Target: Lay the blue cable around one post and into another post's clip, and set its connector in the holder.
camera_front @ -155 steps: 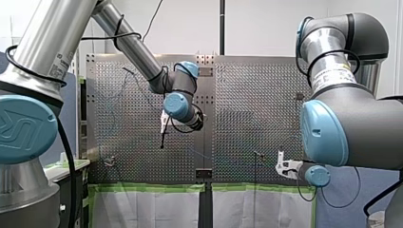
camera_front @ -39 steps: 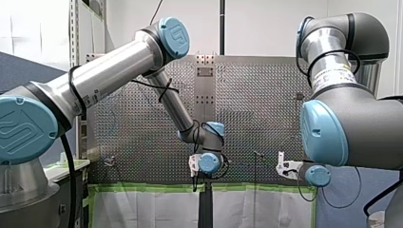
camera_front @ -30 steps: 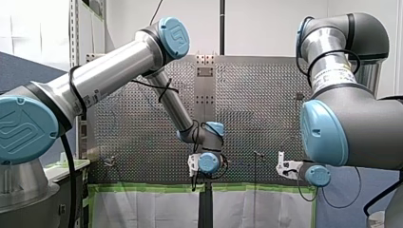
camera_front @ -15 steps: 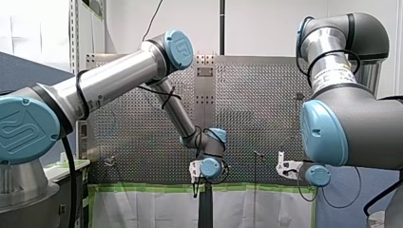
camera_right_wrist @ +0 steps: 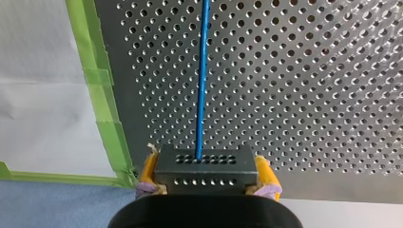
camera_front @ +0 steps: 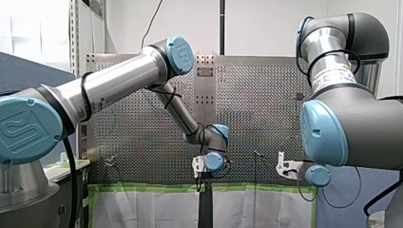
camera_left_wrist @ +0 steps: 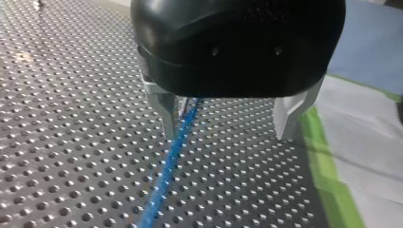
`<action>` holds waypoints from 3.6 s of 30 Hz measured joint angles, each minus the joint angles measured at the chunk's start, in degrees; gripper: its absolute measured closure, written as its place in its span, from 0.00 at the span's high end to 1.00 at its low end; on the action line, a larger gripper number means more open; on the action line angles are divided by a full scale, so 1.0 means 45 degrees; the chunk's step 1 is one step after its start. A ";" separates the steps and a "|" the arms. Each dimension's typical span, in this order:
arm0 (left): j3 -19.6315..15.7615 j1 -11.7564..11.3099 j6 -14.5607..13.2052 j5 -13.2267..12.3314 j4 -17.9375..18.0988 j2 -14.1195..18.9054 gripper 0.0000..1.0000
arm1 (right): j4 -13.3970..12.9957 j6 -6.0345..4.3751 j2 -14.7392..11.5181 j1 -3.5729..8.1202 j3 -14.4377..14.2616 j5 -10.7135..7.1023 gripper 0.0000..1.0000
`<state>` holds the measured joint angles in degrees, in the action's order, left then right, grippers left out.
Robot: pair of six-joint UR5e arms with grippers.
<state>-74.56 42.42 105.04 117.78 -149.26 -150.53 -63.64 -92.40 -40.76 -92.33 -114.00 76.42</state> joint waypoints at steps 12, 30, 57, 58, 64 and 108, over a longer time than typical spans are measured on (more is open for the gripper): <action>0.0569 -0.0005 -0.0155 0.0001 -0.0603 0.0004 0.75 | -0.0008 0.0040 0.0001 -0.0002 0.0001 0.0010 0.00; 0.0577 0.0105 -0.0712 -0.0204 -0.0694 0.0006 0.02 | 0.0027 0.0055 0.0002 -0.0037 0.0000 0.0010 0.00; 0.0573 0.0210 -0.0647 0.0131 -0.1682 0.0013 0.68 | 0.0020 0.0059 0.0002 -0.0063 0.0006 0.0048 0.00; 0.0574 0.0217 -0.0647 0.0144 -0.1786 0.0018 0.68 | 0.0020 0.0059 0.0002 -0.0062 0.0008 0.0048 0.00; 0.0556 0.0261 -0.0654 0.0161 -0.2112 0.0091 0.68 | 0.0020 0.0060 0.0000 -0.0053 0.0009 0.0055 0.00; -0.0817 0.0560 -0.2037 0.0178 -0.1399 0.1081 0.68 | -0.0030 -0.0059 -0.0003 0.0019 0.0026 0.0268 0.00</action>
<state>-78.24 44.94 95.88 118.58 -155.56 -145.66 -63.78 -92.66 -40.78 -92.24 -113.89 77.63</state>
